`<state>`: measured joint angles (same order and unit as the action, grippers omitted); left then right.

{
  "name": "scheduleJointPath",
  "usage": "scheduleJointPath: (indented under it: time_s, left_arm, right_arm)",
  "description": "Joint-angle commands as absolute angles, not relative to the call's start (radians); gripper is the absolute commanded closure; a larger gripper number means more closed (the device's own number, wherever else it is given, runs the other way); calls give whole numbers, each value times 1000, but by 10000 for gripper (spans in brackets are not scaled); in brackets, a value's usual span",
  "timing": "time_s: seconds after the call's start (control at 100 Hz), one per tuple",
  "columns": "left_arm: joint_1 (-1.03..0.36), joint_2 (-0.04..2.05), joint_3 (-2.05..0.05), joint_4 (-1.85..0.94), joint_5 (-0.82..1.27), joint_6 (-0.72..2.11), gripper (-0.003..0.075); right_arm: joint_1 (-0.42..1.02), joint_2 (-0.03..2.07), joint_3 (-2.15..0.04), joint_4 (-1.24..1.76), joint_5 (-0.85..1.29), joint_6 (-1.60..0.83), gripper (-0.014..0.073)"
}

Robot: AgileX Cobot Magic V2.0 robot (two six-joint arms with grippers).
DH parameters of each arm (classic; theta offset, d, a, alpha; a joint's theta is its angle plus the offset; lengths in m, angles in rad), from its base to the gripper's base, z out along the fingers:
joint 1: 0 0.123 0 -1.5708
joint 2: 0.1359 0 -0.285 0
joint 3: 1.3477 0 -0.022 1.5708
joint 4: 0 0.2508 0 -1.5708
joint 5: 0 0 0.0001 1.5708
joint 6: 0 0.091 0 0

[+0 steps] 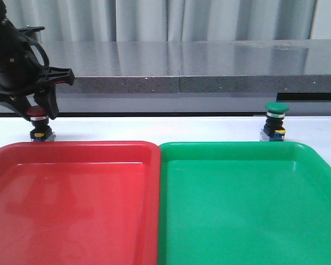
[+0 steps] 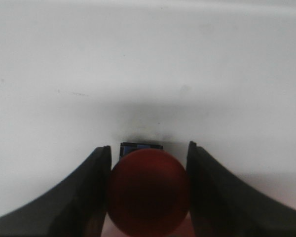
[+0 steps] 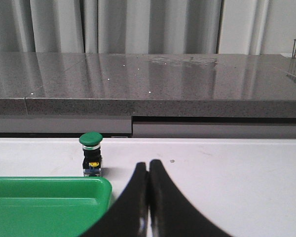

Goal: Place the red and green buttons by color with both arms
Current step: 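Lift the red button with the left gripper and carry it into the red tray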

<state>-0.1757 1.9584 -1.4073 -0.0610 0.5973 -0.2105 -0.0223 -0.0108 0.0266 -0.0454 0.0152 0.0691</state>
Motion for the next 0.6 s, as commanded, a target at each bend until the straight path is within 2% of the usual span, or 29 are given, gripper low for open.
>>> scheduleJointPath:
  time_s: [0.0, 0.15, 0.59]
  left_arm:
    - [-184, 1910, -1437, -67, 565, -218, 507]
    - [-184, 1910, -1437, -67, 565, -218, 542]
    - [-217, 1786, -1463, -63, 582, -267, 542]
  right_arm:
    - [-26, -33, 8, -50, -63, 68, 658]
    - [-26, -33, 8, -50, -63, 68, 658]
    - [-26, -33, 8, -50, -63, 68, 658]
